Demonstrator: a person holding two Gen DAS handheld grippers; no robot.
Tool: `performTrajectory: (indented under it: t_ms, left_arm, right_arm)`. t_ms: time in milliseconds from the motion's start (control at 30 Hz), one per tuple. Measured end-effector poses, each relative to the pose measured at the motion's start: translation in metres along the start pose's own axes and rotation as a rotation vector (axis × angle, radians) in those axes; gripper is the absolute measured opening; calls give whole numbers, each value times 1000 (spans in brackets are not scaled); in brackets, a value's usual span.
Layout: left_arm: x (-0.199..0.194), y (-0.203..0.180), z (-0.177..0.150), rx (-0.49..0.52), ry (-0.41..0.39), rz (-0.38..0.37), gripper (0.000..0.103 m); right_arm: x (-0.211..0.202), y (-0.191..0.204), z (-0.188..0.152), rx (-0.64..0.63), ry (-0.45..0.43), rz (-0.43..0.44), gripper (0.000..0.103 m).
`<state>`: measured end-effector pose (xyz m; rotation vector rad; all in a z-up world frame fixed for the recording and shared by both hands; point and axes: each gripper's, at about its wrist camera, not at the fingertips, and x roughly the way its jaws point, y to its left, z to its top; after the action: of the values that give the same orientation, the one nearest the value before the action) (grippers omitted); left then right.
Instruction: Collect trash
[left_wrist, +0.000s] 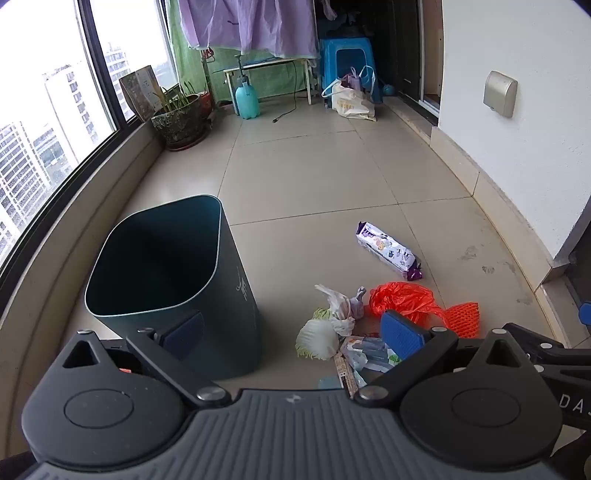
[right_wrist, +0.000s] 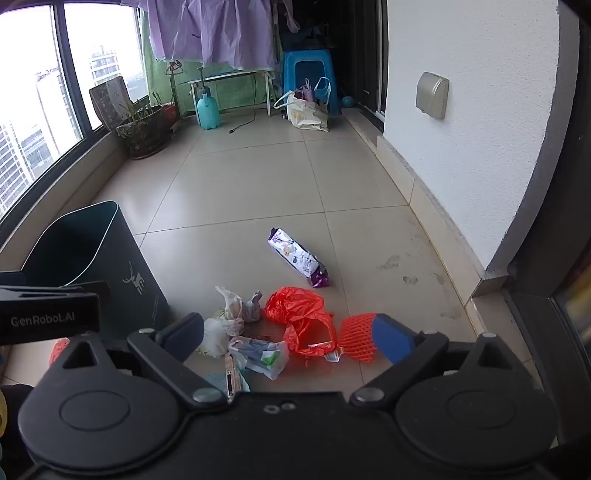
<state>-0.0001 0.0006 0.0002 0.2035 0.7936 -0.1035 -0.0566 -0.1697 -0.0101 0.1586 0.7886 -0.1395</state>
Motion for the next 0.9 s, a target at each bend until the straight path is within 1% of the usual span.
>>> performTrajectory:
  t_ms: [133, 233, 567, 900]
  left_arm:
    - [-3, -3, -2, -2, -7, 9, 103]
    - [-3, -2, 3, -4, 12, -8, 103]
    - [-3, -1, 4, 4, 8, -19, 103]
    - [-3, -3, 3, 0, 9, -13, 103]
  right_arm:
    - [0, 0, 0, -1, 0, -1, 98]
    - [0, 0, 0, -2, 0, -3, 98]
    - [3, -2, -2, -6, 11, 7, 97]
    - [2, -1, 2, -8, 10, -8, 96]
